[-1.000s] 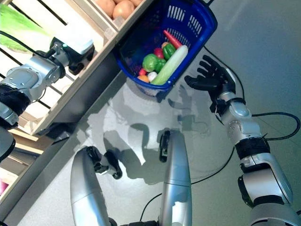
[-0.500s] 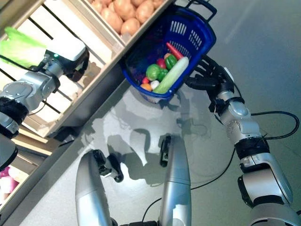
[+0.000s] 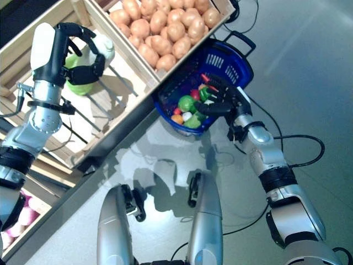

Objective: Put vegetables into the basket

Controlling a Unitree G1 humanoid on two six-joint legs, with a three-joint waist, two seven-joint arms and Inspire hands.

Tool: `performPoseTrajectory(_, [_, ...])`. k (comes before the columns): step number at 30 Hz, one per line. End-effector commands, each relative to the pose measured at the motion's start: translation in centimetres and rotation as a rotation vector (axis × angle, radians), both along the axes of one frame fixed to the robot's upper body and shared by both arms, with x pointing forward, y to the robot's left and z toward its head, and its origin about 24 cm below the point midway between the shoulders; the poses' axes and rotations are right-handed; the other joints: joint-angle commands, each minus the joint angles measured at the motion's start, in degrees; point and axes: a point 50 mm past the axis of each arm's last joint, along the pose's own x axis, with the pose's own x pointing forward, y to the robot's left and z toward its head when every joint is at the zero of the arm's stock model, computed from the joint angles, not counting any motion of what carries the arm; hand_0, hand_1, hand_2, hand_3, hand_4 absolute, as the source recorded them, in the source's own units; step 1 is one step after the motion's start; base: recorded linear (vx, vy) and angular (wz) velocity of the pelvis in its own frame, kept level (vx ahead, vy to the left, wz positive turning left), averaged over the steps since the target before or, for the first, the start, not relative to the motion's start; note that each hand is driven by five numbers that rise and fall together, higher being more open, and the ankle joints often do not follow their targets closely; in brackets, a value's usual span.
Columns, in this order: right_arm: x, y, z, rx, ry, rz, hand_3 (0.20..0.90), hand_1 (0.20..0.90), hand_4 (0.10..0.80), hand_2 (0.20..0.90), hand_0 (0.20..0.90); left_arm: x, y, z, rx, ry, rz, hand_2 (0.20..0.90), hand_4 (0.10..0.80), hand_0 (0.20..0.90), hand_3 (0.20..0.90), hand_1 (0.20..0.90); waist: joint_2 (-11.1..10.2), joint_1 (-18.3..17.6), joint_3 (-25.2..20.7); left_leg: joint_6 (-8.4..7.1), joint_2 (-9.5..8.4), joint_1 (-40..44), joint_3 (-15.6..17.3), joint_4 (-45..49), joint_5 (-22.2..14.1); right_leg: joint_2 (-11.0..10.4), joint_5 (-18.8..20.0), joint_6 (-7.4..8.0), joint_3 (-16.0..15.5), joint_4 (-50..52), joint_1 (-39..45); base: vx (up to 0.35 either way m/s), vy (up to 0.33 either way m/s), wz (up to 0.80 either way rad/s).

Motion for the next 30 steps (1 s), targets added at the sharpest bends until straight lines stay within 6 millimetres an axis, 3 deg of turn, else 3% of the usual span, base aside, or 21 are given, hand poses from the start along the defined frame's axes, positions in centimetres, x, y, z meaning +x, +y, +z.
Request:
performPoseTrajectory(1, [-0.8,2.2,1.4,0.018,-0.200,0.086,0.900,0.900,0.800,0.900,0.900,-2.3,-0.7,3.5,-0.248,-0.261,-0.182,0.300,0.400,0.300,0.300,0.300,-0.25,1.29,-8.93,-0.98,-0.69,-0.68,-3.13,-9.19,7.99,-3.92,1.75,1.51,1.11,-4.26,5.96,0.014,-0.047,0.13])
performPoseTrajectory(6, [-1.0,4.0,1.5,-0.084,-0.231,0.117,0.900,0.900,0.800,0.900,0.900,-3.3,-2.4,3.3,-0.361,-0.276,-0.333,0.300,0.400,0.300,0.300,0.300,-0.40,2.12,-9.96,-1.01,-1.63,2.41,-3.13,-12.02,8.16,-3.37,1.31,1.51,0.05,-6.18,8.97,0.005,-0.047,0.14])
performPoseTrajectory(8, [-1.1,4.5,1.3,-0.097,-0.231,0.136,0.900,0.900,0.800,0.900,0.900,-3.6,-3.0,3.3,-0.392,-0.281,-0.381,0.300,0.400,0.300,0.300,0.300,-0.48,2.29,-10.52,-0.48,-1.98,4.62,-2.77,-16.26,10.80,-2.86,3.61,0.89,-0.64,-9.71,10.91,-0.075,-0.033,0.12])
performPoseTrajectory(18, [-1.4,6.1,0.3,-0.146,-0.235,0.194,0.900,0.900,0.800,0.900,0.900,-3.3,-4.1,2.6,-0.519,-0.179,-0.503,0.300,0.400,0.300,0.300,0.300,-0.85,3.22,-13.63,-0.21,-3.46,13.92,-2.05,-27.15,13.17,-1.59,6.51,0.67,-2.44,-20.02,20.44,0.041,-0.022,0.03])
performPoseTrajectory(25, [-1.5,7.8,1.2,-0.025,-0.278,0.211,0.900,0.900,0.800,0.900,0.900,-3.2,-5.8,0.7,-0.663,-0.088,-0.628,0.300,0.400,0.300,0.300,0.300,-1.05,3.71,-14.05,-0.33,-3.84,17.35,-1.47,-31.51,14.85,-0.43,7.84,0.97,-3.34,-24.05,23.79,0.012,-0.012,0.03])
performPoseTrajectory(30, [-1.7,8.6,0.7,0.077,-0.244,0.254,0.900,0.900,0.800,0.900,0.900,-3.2,-7.0,-0.5,-0.671,-0.026,-0.643,0.300,0.400,0.300,0.300,0.300,-1.13,3.92,-15.48,-0.94,-4.23,22.80,-0.23,-39.17,18.51,1.93,10.56,1.10,-4.27,-32.40,29.50,0.036,-0.020,0.01])
